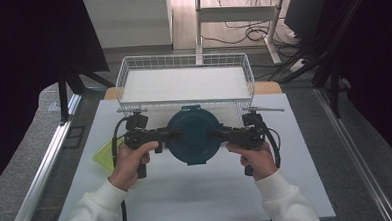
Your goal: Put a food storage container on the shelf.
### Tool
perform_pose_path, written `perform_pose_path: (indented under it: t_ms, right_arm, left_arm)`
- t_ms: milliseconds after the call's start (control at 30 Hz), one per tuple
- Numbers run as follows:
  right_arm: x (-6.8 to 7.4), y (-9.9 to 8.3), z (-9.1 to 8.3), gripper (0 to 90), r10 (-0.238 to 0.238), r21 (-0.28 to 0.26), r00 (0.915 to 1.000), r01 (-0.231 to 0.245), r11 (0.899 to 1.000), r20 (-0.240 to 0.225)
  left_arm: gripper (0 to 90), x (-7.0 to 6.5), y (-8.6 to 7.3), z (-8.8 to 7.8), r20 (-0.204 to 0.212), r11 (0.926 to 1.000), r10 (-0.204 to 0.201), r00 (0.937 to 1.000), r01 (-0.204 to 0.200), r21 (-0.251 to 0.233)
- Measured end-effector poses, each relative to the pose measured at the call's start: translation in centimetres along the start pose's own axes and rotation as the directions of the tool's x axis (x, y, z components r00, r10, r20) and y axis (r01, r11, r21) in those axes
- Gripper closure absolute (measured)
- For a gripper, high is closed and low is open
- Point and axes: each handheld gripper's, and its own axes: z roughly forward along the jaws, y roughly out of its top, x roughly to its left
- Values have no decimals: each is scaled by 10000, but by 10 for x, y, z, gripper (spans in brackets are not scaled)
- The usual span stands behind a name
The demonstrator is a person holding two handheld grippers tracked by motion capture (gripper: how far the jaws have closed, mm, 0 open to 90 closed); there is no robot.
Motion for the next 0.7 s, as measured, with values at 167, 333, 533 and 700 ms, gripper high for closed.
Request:
perform_pose_path:
  t_ms: [167, 333, 533, 700]
  right_arm:
    - [5, 13, -2, 389, -163, -120, 9999, 164, 9998, 32]
    - [10, 26, -4, 389, -290, -227, 9996, 291, 9993, 15]
    - [15, 44, -5, 389, -458, -347, 9989, 458, 9983, 15]
    - [20, 57, -4, 390, -550, -387, 9985, 550, 9977, 1]
  left_arm:
    - [362, -2, 12, -4, 93, 9999, -41, 9999, 42, -125]
    - [364, -6, 25, -9, 72, 9994, 139, 9999, -136, -319]
    - [365, -9, 43, -14, 120, 9985, 289, 9995, -283, -465]
    - [369, -8, 56, -19, 192, 9966, 185, 9996, -169, -804]
